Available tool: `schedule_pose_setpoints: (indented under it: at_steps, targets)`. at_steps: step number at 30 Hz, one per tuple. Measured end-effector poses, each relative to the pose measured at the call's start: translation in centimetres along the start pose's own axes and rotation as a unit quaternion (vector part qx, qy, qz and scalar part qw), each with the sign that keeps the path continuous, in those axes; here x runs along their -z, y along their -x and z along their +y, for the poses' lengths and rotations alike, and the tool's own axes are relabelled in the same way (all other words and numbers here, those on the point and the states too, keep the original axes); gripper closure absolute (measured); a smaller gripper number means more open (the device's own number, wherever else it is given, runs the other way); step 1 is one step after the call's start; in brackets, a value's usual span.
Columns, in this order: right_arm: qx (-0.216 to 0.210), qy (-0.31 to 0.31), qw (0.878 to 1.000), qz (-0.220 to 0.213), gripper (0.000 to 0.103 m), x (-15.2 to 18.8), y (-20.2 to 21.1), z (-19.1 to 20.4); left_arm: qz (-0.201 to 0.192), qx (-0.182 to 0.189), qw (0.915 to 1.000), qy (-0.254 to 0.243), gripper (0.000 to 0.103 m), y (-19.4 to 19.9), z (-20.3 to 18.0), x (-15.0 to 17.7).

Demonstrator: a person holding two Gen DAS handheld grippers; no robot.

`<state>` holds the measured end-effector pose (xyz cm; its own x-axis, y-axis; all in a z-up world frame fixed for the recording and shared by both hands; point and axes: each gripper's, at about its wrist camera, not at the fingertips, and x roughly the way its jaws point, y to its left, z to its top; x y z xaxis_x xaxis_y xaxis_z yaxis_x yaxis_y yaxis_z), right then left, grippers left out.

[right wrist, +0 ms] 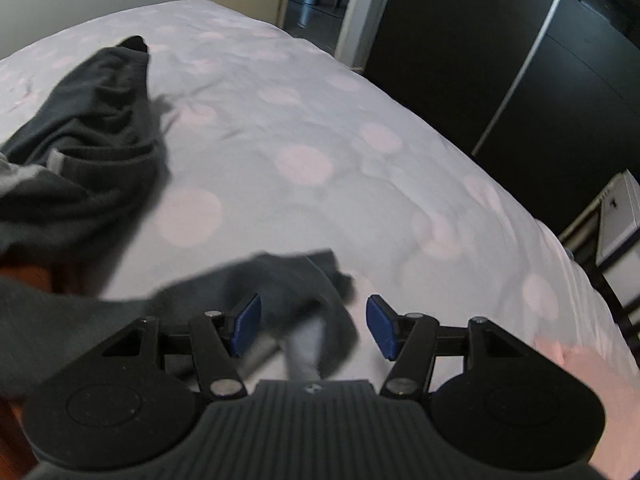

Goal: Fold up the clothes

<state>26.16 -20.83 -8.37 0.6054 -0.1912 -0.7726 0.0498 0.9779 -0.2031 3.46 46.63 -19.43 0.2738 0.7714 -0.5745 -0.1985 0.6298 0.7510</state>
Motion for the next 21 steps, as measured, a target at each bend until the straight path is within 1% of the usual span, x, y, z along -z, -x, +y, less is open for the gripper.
schedule_pose_setpoints:
  at_steps: [3,5,7,9,12,14,16,17,18,19,21]
  targets:
    - [0.010,-0.005,1.000,0.000,0.041,0.7,-0.4,-1.3,0.024,-0.012,0.9996,-0.002,0.100,0.1,1.2,1.0]
    - [0.012,-0.020,1.000,0.000,0.041,0.8,-0.8,-2.1,0.031,0.001,0.9995,0.006,0.100,0.2,1.5,1.5]
    - [0.008,-0.040,0.999,0.001,0.042,0.5,-1.4,-2.8,0.047,-0.005,0.9988,0.010,0.098,0.5,1.4,1.4]
    - [0.001,-0.055,0.998,0.000,0.042,0.3,-2.0,-3.4,0.049,0.006,0.9981,0.038,0.095,1.2,1.9,1.3]
    - [-0.010,-0.064,0.998,0.006,0.042,0.4,-3.2,-3.8,0.049,0.024,0.9935,0.100,0.083,3.1,3.2,1.4]
    - [-0.020,-0.064,0.998,0.015,0.042,0.7,-4.1,-3.9,0.044,0.039,0.9904,0.125,0.081,4.5,3.8,1.4]
    - [-0.030,-0.065,0.997,0.029,0.050,1.5,-5.0,-3.9,0.038,0.051,0.9884,0.138,0.080,6.3,3.9,1.4]
    - [-0.031,-0.065,0.997,0.032,0.074,1.7,-5.3,-3.8,0.034,0.057,0.9878,0.141,0.080,7.1,3.9,1.4]
    - [-0.037,-0.066,0.996,0.037,0.094,2.0,-5.5,-3.8,0.029,0.063,0.9871,0.144,0.080,8.0,3.9,1.3]
    - [-0.045,-0.068,0.996,0.037,0.099,2.1,-5.3,-3.8,0.023,0.069,0.9865,0.147,0.080,8.7,3.9,1.2]
    - [-0.064,-0.067,0.995,0.025,0.099,2.0,-4.2,-3.9,0.007,0.086,0.9842,0.155,0.080,10.6,3.9,0.9]
